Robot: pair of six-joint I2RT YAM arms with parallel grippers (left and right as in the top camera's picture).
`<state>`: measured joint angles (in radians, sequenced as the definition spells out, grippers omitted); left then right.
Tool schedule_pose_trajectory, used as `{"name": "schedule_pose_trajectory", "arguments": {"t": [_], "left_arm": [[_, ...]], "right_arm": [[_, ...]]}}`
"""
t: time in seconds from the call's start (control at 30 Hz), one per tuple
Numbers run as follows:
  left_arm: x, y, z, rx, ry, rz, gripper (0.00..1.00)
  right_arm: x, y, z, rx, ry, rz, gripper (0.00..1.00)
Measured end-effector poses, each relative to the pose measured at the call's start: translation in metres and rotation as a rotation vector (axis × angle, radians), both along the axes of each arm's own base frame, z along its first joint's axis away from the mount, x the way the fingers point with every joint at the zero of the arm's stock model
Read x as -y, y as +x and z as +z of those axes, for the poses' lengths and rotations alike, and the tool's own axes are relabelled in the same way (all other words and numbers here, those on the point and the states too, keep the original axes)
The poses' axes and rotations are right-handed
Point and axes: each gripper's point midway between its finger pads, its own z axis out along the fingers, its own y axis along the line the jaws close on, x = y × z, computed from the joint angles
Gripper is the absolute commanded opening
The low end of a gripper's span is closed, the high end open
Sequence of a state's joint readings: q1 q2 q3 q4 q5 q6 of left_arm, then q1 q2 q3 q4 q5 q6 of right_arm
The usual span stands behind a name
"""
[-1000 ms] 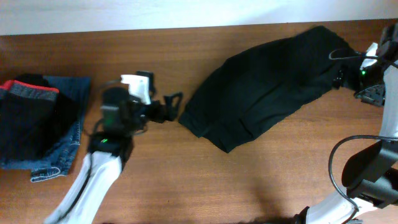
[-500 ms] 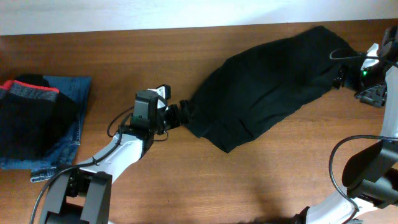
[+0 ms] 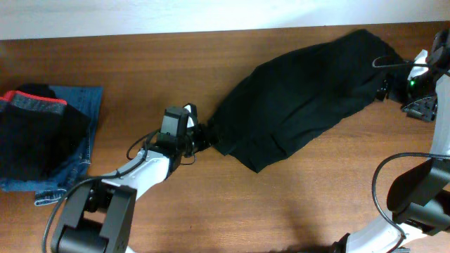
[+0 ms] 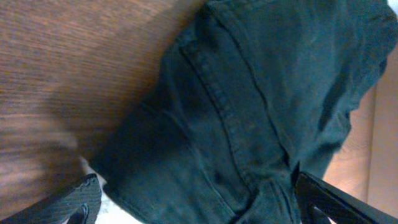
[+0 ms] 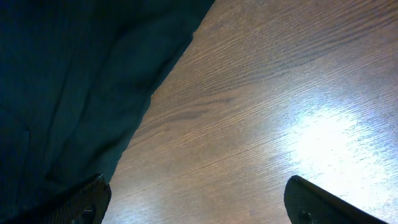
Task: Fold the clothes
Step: 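Grasp the left end of the black pants with the left gripper, then pull the pants ends apart with both grippers to flatten them lengthwise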
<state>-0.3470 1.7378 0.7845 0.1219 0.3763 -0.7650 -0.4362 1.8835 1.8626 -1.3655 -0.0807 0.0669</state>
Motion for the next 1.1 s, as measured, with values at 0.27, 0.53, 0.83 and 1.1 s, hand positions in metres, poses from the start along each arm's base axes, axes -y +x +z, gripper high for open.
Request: {"name": "schedule_pose_trajectory", "arguments": {"t": [0.27, 0.53, 0.83, 1.1], "left_arm": [[0.005, 0.019, 0.010, 0.083, -0.041, 0.027, 0.11], [-0.008, 0.026, 0.009, 0.095, -0.026, 0.047, 0.01], [-0.097, 0.056, 0.008, 0.115, 0.013, 0.220, 0.01], [-0.204, 0.073, 0.028, 0.181, 0.034, 0.394, 0.78]], "right_arm": [[0.000, -0.001, 0.000, -0.003, 0.001, 0.001, 0.94], [-0.001, -0.003, 0.000, -0.010, 0.005, 0.000, 0.94], [-0.001, -0.002, 0.000, -0.010, 0.005, 0.000, 0.94], [-0.006, 0.002, 0.001, 0.014, 0.030, 0.029, 1.00]]}}
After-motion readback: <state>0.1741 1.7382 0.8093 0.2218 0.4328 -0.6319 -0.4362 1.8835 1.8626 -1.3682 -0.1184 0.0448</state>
